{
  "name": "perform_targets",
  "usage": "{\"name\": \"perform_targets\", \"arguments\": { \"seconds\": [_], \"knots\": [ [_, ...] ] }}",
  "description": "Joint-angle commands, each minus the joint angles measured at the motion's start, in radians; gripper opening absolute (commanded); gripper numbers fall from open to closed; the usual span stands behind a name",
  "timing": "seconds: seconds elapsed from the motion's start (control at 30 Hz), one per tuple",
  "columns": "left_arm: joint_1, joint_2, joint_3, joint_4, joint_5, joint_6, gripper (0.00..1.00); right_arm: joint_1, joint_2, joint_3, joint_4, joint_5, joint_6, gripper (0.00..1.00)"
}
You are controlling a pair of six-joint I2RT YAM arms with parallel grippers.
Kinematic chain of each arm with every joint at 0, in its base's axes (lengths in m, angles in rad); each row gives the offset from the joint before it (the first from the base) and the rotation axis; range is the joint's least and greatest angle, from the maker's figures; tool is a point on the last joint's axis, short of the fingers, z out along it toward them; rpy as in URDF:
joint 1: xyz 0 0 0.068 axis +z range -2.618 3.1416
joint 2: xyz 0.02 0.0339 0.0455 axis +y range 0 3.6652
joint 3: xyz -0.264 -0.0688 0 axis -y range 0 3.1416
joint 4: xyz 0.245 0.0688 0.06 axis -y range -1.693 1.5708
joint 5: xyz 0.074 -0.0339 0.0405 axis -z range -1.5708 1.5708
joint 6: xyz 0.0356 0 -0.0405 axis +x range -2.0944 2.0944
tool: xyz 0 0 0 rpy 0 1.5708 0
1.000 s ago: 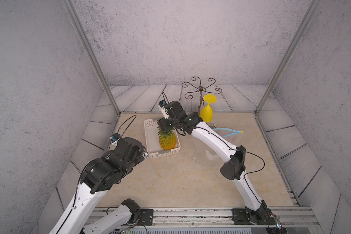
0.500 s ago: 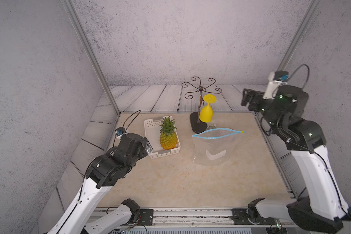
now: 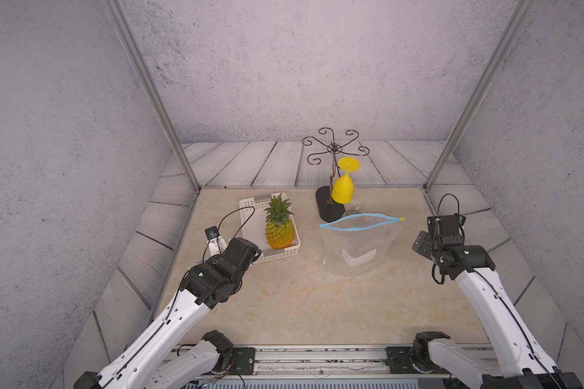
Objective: Open the zip-top bag and take out the pineapple
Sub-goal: Reset both arms
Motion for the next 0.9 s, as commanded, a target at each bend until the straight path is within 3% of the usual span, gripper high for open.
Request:
{"name": "perform_targets", "arguments": {
  "seconds": [0.0, 0.2, 0.3, 0.43, 0.57, 0.7, 0.8, 0.87],
  "knots": [
    [0.03, -0.009, -0.137, 0.268, -0.076, 0.22, 0.97, -0.002, -0.027, -0.163, 0.395, -0.033, -0.107, 0.99],
    [0.093, 0.079, -0.34, 0.793, -0.106, 0.541, 0.97, -0.002, 0.119, -0.379, 0.879, 0.008, -0.356, 0.99],
    [0.218, 0.169, -0.3, 0.794, -0.042, 0.544, 0.97, -0.003, 0.166, -0.439, 1.021, -0.019, -0.434, 0.99],
    [0.318, 0.314, -0.313, 1.031, 0.035, 0.721, 0.97, -0.003, 0.256, -0.532, 1.323, -0.129, -0.484, 0.99],
    [0.433, 0.414, -0.423, 1.398, 0.21, 0.745, 0.97, -0.004, 0.374, -0.539, 1.513, -0.196, -0.509, 0.99],
    [0.488, 0.511, -0.415, 1.52, 0.325, 0.791, 0.97, -0.009, 0.462, -0.515, 1.531, -0.249, -0.512, 0.99],
    [0.539, 0.595, -0.431, 1.624, 0.383, 0.742, 0.97, -0.008, 0.525, -0.543, 1.649, -0.297, -0.541, 0.99],
    [0.557, 0.665, -0.467, 1.76, 0.407, 0.736, 0.97, -0.008, 0.507, -0.524, 1.58, -0.31, -0.545, 0.99]
  ]
}}
